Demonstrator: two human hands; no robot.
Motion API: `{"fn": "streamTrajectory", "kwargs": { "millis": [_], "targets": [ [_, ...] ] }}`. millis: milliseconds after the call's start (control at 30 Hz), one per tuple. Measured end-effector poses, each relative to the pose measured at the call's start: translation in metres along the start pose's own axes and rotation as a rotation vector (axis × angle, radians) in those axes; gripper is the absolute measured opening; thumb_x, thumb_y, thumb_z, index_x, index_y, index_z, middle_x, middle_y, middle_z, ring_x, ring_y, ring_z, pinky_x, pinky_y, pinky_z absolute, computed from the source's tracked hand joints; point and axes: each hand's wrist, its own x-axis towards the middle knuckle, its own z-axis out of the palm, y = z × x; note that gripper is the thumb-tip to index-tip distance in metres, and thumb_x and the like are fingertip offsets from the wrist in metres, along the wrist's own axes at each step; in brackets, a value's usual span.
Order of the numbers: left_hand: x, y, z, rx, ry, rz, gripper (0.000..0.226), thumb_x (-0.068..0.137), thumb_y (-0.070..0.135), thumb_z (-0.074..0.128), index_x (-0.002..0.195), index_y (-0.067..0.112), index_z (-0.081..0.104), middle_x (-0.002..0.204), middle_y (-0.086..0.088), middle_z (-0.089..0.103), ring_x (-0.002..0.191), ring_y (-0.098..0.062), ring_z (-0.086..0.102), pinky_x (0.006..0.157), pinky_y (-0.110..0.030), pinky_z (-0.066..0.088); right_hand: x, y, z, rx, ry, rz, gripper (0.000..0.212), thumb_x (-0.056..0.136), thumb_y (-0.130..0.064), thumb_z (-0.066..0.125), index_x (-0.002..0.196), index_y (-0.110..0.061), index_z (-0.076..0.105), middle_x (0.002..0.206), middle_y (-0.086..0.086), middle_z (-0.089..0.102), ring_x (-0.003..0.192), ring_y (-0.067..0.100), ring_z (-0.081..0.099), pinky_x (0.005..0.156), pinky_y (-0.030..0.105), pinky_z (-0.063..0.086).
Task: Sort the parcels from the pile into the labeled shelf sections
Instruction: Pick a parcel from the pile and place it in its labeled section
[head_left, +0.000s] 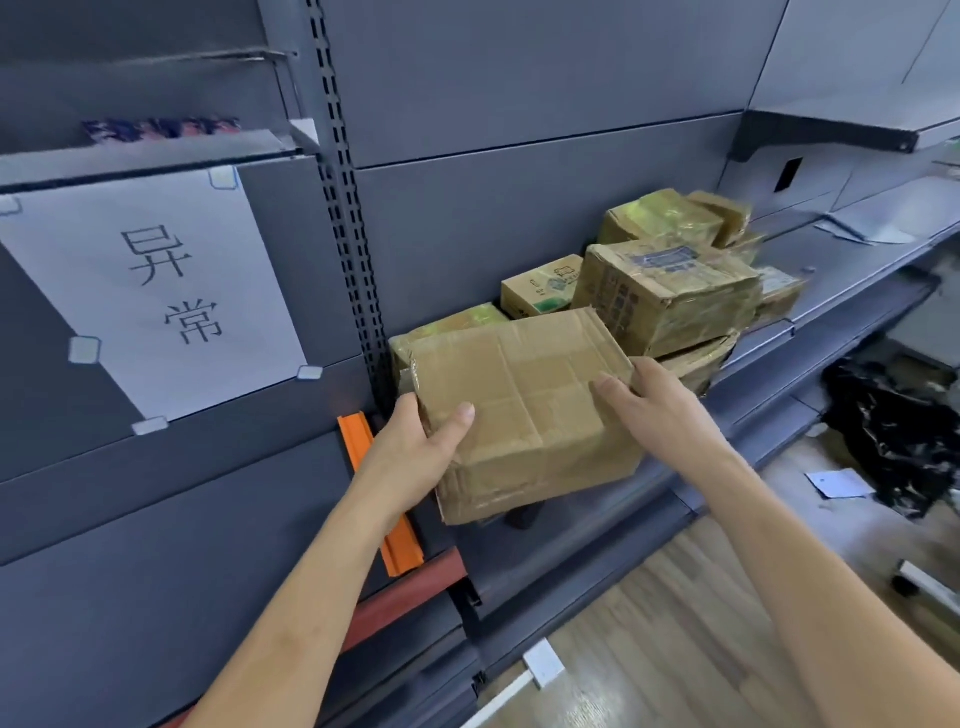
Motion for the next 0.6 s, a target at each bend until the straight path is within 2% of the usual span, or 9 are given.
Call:
{"fn": "streamTrajectory", "kwargs": {
  "millis": [100, 200, 267, 367, 433, 533, 600],
  "targets": [
    [0.016, 0.003, 0.005, -0.007, -0.028, 0.008, 0.083, 0.089, 0.077, 0.052, 0.151, 0.023, 0.042, 0.145, 0.012, 0.056, 0.128, -0.013, 0.056, 0.107, -0.042, 0.049, 0.018, 0.006, -0.002, -0.019, -0.002, 0.011, 0.042, 0.096, -0.062, 0.047, 0.122, -0.030, 0.051, 0.093, -0.017, 0.054, 0.092, 0.017, 0.055, 0.065, 0.032, 0.042],
    [0.036, 0.008, 0.006, -0.026, -0.041, 0.023, 0.068, 0.091, 0.074, 0.053, 0.141, 0.028, 0.052, 0.134, 0.016, 0.061, 0.120, -0.009, 0.059, 0.105, -0.040, 0.050, 0.039, 0.006, -0.003, 0.002, -0.004, 0.022, 0.040, 0.095, -0.062, 0.048, 0.123, -0.034, 0.051, 0.100, -0.014, 0.059, 0.090, 0.013, 0.056, 0.063, 0.026, 0.042],
    [0.052, 0.012, 0.006, -0.019, -0.045, 0.024, 0.067, 0.090, 0.076, 0.052, 0.138, 0.029, 0.053, 0.131, 0.016, 0.062, 0.120, -0.011, 0.059, 0.103, -0.040, 0.050, 0.056, 0.001, -0.004, 0.009, -0.004, 0.012, 0.046, 0.095, -0.062, 0.048, 0.129, -0.032, 0.053, 0.114, -0.009, 0.065, 0.094, 0.012, 0.059, 0.066, 0.028, 0.044],
    [0.071, 0.011, 0.008, 0.042, -0.073, -0.005, 0.077, 0.090, 0.078, 0.049, 0.144, 0.024, 0.049, 0.141, 0.011, 0.059, 0.124, -0.013, 0.057, 0.101, -0.037, 0.049, 0.080, -0.002, 0.002, -0.028, 0.008, 0.017, 0.058, 0.098, -0.057, 0.050, 0.147, -0.026, 0.045, 0.142, -0.003, 0.057, 0.119, 0.021, 0.057, 0.083, 0.030, 0.041],
    [0.078, 0.005, 0.012, 0.059, -0.124, -0.028, 0.084, 0.087, 0.082, 0.047, 0.147, 0.023, 0.046, 0.145, 0.009, 0.057, 0.123, -0.013, 0.056, 0.103, -0.038, 0.049, 0.089, -0.001, 0.009, -0.053, 0.009, 0.040, 0.063, 0.100, -0.056, 0.047, 0.152, -0.022, 0.039, 0.149, 0.002, 0.052, 0.131, 0.025, 0.051, 0.089, 0.029, 0.037],
    [0.081, -0.006, 0.015, 0.017, -0.182, -0.051, 0.109, 0.075, 0.095, 0.041, 0.156, 0.022, 0.037, 0.151, 0.007, 0.052, 0.133, -0.015, 0.053, 0.110, -0.043, 0.046, 0.094, 0.002, 0.019, -0.045, 0.041, 0.055, 0.063, 0.100, -0.056, 0.046, 0.153, -0.023, 0.039, 0.148, 0.003, 0.054, 0.132, 0.026, 0.051, 0.090, 0.029, 0.036],
    [0.084, -0.009, 0.017, 0.021, -0.171, -0.059, 0.110, 0.074, 0.098, 0.037, 0.154, 0.022, 0.036, 0.151, 0.008, 0.051, 0.134, -0.015, 0.051, 0.110, -0.044, 0.046, 0.098, 0.002, 0.020, -0.043, 0.066, 0.052, 0.061, 0.099, -0.055, 0.047, 0.151, -0.024, 0.042, 0.145, 0.002, 0.057, 0.129, 0.025, 0.054, 0.089, 0.029, 0.037]
  ]
}}
